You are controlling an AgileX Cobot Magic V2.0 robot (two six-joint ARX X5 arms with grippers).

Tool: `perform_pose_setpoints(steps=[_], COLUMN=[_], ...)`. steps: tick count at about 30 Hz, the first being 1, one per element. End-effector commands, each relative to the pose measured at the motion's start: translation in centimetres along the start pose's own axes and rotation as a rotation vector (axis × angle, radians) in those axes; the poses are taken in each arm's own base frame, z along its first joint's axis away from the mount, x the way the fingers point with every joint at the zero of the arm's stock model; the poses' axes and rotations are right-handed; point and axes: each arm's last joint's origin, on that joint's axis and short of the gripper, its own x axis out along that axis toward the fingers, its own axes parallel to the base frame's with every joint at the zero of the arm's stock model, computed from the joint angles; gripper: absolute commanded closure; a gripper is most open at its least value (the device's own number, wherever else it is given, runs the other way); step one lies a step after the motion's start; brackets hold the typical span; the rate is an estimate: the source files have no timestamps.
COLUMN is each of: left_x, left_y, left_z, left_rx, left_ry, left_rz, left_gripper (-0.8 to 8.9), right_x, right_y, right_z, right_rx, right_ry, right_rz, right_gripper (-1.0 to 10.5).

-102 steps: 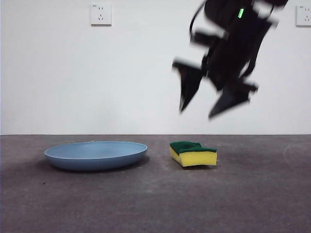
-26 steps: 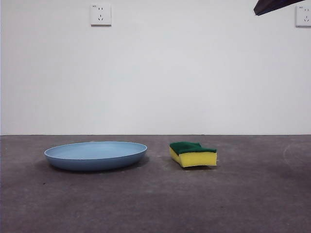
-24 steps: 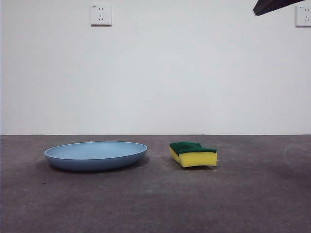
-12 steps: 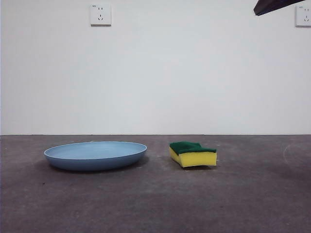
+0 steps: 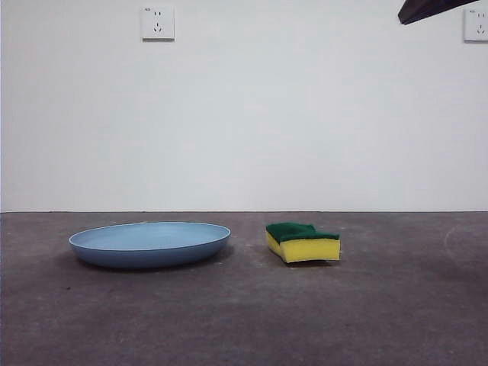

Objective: Pick up the plate,pick up the cloth,clean the plate with the cloth

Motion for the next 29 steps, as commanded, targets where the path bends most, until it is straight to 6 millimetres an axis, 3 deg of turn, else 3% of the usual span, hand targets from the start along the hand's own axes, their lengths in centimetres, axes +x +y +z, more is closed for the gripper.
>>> perform_pose_setpoints(steps=[1,6,14,21,29], left_x=[0.1,0.1,0.1,0.1,0.1], left_y=[0.1,0.1,0.1,0.1,0.1], left_z=[-0.4,-0.4,-0.4,-0.4,-0.4], left_rx=[-0.005,-0.005,-0.005,-0.005,-0.005], left_ry=[0.008,0.008,0.008,0.007,0.008], left_rz=[0.007,0.007,0.007,0.007,0.007], left_gripper=[8.16,8.16,8.16,8.17,8.17], right_x=[0.0,-0.7,-2.2,-3.3,-2.8], right_y=[0.0,-0.2,-2.8,-4.3,-4.6], right_z=[-0.1,0.0,-1.3,-5.0,-11.2], right_rx=[-0.006,-0.056,-0.008,0.011,0.141], right_ry=[0.005,-0.016,-0.092,-0.305,-0.308], right_rz=[-0.003,-0.044,-0.217,-0.245,-0.319], right_gripper=[9.5,9.5,9.5,9.5,9.5])
